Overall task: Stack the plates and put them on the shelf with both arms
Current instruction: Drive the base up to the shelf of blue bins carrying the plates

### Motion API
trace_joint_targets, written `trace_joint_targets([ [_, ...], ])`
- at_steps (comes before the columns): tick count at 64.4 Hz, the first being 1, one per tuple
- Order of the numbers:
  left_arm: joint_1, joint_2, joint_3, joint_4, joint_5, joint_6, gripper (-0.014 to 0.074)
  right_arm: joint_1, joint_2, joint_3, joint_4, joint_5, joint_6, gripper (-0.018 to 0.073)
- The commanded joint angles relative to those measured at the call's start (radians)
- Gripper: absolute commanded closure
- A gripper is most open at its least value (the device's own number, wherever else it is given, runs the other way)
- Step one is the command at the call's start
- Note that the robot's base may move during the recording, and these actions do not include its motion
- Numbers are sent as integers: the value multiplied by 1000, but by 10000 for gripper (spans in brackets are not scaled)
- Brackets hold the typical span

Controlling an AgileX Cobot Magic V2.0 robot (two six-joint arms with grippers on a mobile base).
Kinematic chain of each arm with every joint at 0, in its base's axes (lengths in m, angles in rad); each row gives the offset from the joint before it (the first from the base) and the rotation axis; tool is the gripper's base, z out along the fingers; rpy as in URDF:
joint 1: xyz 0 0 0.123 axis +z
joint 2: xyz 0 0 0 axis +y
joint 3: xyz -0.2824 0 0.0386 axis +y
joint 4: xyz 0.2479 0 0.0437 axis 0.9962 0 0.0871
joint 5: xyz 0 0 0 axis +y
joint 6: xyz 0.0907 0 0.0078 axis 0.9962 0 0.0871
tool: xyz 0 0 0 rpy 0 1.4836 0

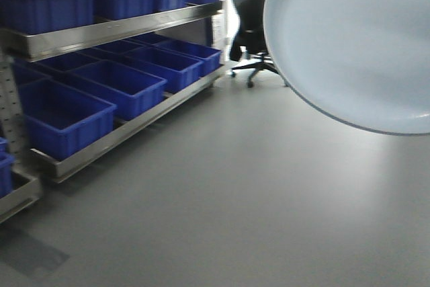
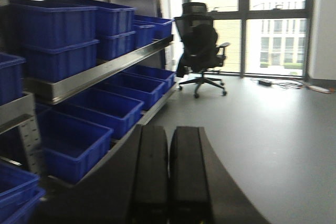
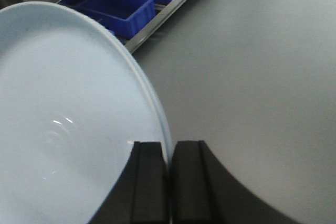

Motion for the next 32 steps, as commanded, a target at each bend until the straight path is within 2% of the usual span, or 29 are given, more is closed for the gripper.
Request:
trace_joint_targets([
  [1, -2, 12, -36, -2, -89, -6, 513, -3, 2, -30, -2, -91, -3, 529],
  [32, -2, 12, -36, -2, -89, -6, 513, -3, 2, -30, -2, -91, -3, 529],
])
